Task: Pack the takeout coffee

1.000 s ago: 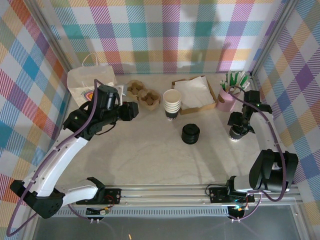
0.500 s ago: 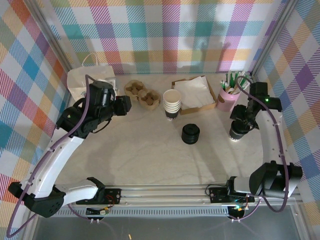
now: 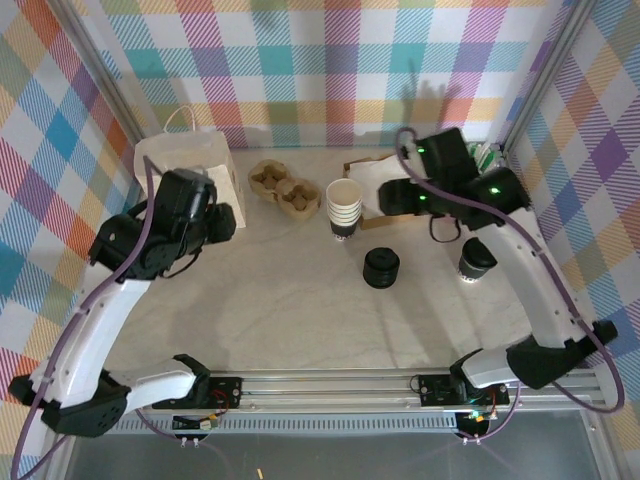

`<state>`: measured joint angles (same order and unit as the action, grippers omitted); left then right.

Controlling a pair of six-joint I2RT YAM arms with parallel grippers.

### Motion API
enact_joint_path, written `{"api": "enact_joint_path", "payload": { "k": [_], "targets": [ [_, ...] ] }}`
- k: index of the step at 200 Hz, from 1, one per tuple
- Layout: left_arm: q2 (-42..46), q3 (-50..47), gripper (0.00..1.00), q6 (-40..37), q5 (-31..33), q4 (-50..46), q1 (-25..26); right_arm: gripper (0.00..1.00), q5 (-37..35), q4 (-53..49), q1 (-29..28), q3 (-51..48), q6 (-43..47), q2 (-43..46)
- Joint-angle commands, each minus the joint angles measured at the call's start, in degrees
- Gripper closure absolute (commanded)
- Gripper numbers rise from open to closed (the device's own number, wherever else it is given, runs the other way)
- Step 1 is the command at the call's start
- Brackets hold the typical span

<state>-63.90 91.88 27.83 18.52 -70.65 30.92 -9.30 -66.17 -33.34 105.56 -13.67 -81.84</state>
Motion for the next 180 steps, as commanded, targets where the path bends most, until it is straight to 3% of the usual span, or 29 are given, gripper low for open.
{"api": "enact_joint_path", "payload": {
  "k": [1,61,113,180],
  "targets": [
    [5.92,-5.21,0.57,4.68,-0.79,-6.91,-0.69,0.28,-0.45,2.72,-7.22,4.68,3.86,-5.12],
    [17.65,-18.58,0.57,5.23,-4.35,-6.64,-0.77,0.28,-5.49,3.45,-17.66,21.49,4.62,-28.8],
    [24.06,-22.91,0.57,3.42,-7.56,-7.5,-0.77,0.29,-12.01,5.51,-17.81,40.06,4.07,-50.55],
    [25.49,-24.76,0.58,5.36,-9.73,-8.96,-0.77,0.31,-10.15,16.2,-14.11,42.77,-0.17,-61.23]
  ]
}}
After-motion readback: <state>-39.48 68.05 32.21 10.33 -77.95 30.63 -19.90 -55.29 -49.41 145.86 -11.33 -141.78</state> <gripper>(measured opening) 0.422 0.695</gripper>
